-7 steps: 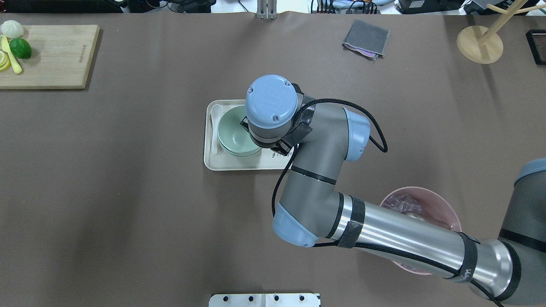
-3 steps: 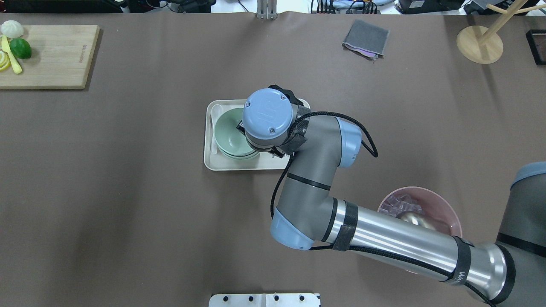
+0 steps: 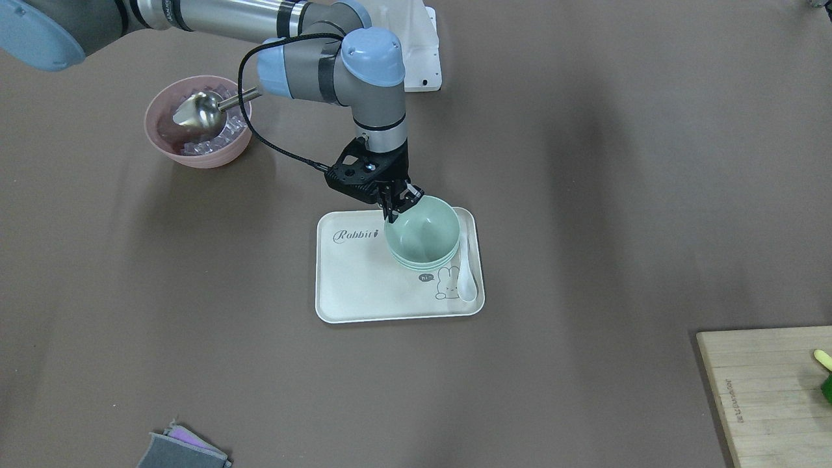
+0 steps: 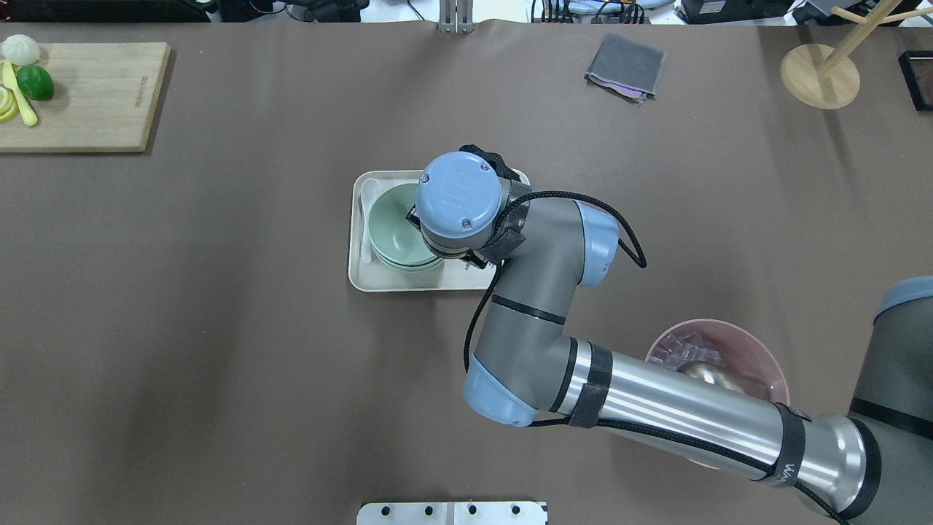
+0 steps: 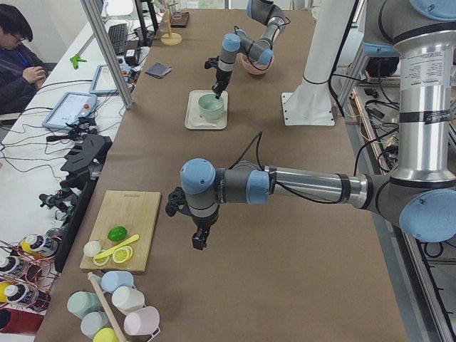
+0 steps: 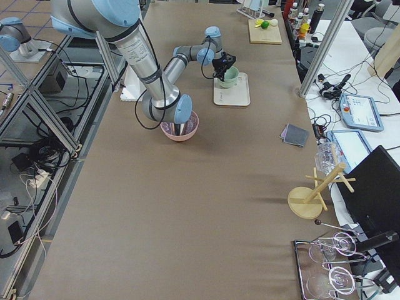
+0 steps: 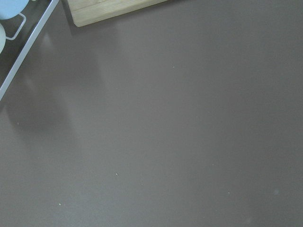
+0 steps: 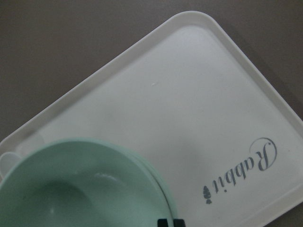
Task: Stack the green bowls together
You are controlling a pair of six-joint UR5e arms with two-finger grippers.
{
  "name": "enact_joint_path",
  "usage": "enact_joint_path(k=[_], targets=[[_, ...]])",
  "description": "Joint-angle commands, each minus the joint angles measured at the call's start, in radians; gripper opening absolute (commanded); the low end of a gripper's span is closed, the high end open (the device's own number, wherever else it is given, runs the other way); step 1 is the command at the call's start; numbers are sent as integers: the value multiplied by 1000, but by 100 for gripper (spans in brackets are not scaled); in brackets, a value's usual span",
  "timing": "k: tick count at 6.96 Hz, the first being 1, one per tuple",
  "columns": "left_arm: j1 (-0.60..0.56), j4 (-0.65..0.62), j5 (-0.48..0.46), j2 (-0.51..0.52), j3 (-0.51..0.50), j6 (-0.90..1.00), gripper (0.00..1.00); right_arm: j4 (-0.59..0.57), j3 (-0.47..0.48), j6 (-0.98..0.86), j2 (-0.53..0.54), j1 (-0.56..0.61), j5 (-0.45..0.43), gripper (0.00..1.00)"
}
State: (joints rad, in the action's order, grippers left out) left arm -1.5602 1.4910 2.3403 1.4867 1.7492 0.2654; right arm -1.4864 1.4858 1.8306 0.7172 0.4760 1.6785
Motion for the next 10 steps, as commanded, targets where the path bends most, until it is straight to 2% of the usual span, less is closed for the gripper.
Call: enact_joint_path(k=[1, 2, 3, 6, 7, 8, 10], targets=[[0, 0, 1, 0, 0, 0, 99, 0, 1, -28, -1, 0, 1, 0], [0, 0, 1, 0, 0, 0, 99, 0, 1, -46, -1, 1, 1, 0], [0, 0, 1, 0, 0, 0, 99, -2, 2, -97, -1, 0, 0, 99], [0, 0, 1, 0, -8, -2, 99, -17, 51, -215, 11, 42, 27, 100], [0, 0, -1, -2, -8, -2, 99, -72, 82, -287, 22, 85, 86, 100], [0, 0, 1, -8, -5, 0, 99, -146, 150, -397, 65, 139, 139, 100], [0, -11, 5, -8, 1, -15, 99, -170, 294, -662, 273, 287, 267, 100]])
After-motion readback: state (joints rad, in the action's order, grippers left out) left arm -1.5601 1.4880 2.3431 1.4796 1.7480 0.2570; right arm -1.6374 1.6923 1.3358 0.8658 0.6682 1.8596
